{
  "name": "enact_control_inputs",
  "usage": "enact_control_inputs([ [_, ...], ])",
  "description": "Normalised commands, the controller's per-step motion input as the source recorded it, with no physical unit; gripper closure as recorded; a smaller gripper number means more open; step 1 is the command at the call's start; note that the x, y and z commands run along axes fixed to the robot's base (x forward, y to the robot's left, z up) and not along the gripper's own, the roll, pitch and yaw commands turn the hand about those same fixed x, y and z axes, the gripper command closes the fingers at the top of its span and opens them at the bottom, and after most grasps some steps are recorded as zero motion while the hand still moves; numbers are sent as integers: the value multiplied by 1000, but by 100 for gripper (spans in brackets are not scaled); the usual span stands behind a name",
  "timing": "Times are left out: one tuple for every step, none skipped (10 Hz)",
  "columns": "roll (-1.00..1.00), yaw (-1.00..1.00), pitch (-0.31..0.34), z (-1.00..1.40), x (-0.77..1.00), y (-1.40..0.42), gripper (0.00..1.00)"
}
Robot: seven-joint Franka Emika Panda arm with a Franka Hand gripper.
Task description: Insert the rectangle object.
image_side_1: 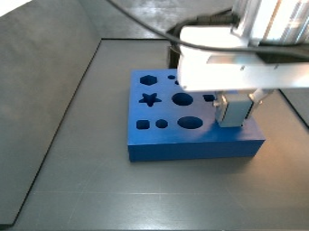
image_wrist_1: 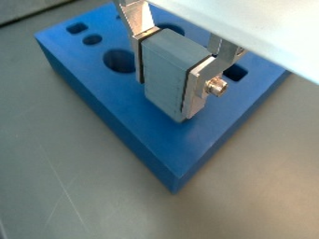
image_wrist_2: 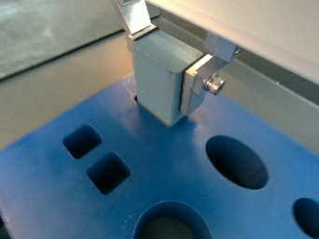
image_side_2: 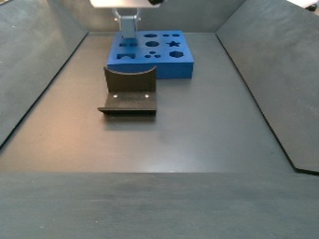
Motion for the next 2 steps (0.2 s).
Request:
enact_control_inputs([
  [-91,0,-46,-94,0,20,100],
  [0,0,0,0,0,0,100],
])
